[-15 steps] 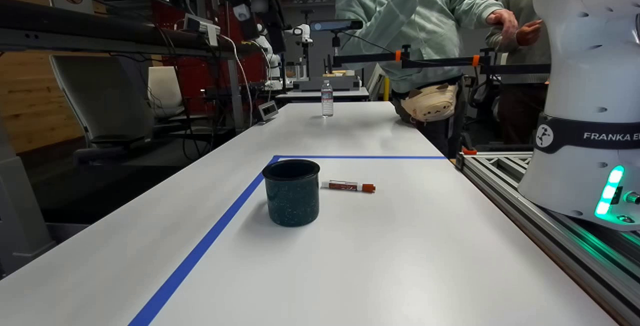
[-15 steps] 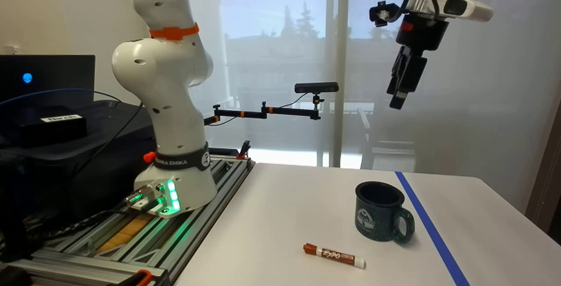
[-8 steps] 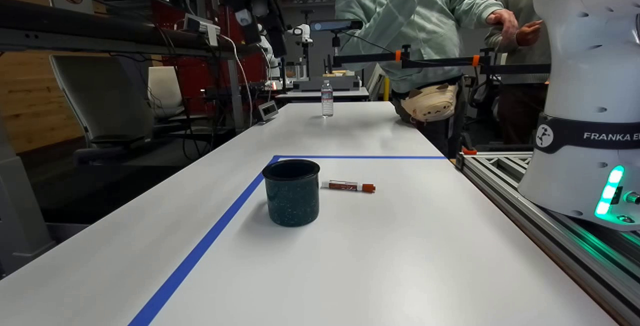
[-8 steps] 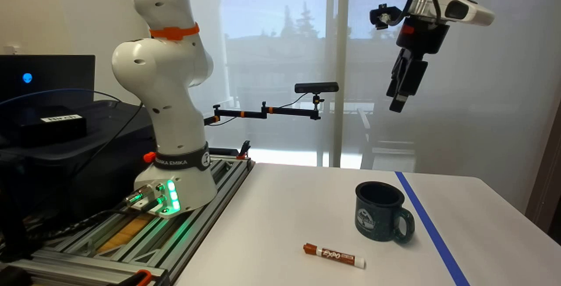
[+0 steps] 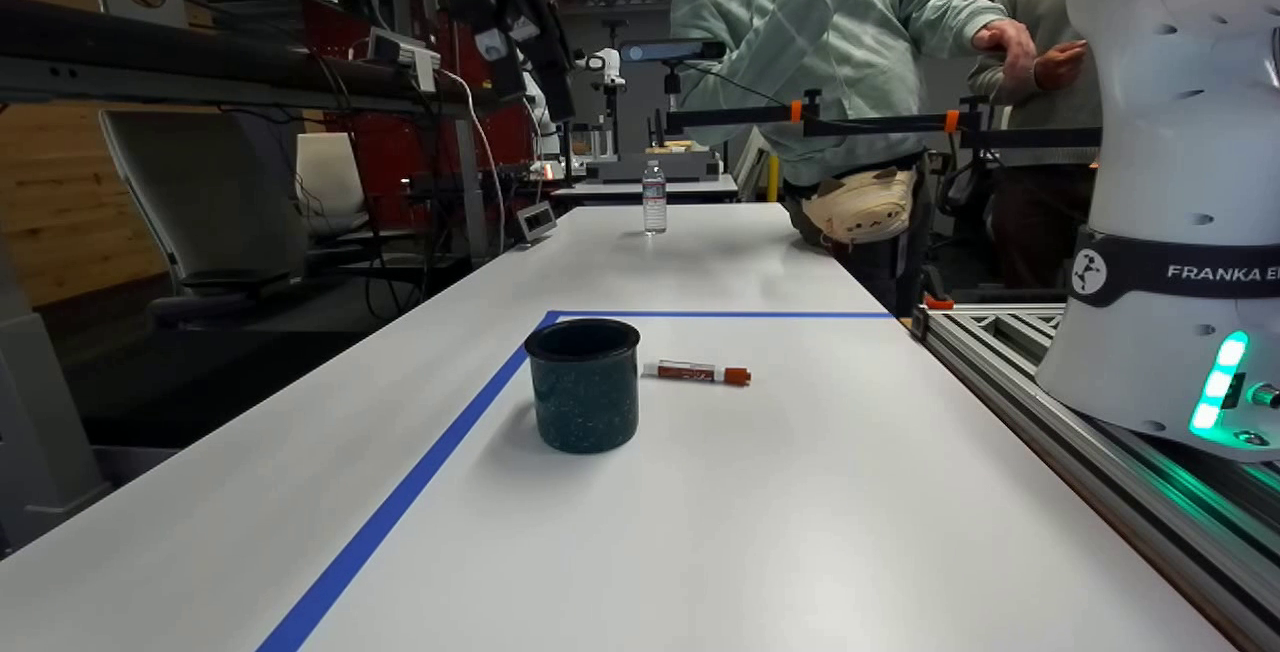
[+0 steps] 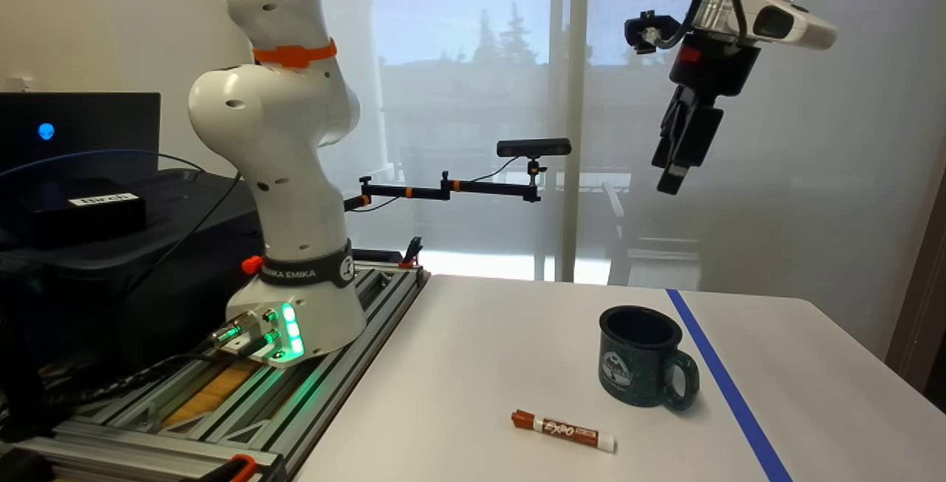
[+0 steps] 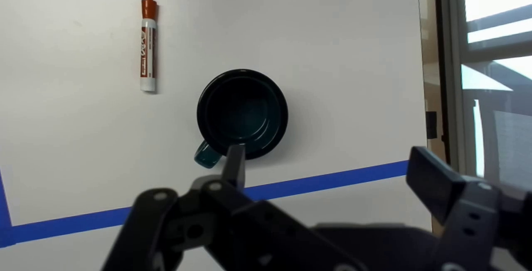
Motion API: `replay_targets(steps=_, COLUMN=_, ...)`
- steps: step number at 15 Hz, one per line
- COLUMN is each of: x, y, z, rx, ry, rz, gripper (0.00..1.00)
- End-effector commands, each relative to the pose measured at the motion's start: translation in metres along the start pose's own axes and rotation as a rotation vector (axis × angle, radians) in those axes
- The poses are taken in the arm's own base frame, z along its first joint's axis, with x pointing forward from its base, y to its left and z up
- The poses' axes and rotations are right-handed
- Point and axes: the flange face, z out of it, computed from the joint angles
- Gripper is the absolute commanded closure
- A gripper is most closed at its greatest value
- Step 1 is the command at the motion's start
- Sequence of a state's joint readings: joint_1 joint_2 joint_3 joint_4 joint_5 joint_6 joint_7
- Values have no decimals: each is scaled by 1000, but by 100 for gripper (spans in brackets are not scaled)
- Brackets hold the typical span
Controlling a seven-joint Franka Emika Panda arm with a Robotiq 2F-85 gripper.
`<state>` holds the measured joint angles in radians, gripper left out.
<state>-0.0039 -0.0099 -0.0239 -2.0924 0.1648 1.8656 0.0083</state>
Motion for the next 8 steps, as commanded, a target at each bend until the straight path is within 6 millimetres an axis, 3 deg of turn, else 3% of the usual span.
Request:
replay_targets(steps=1, x=7, y=3, z=-4, rx=26, ry=-1, rz=-15, gripper=0)
replay_targets(steps=8, x=8, y=4, z=-3, rx=19, ry=2, rz=-28, gripper=0)
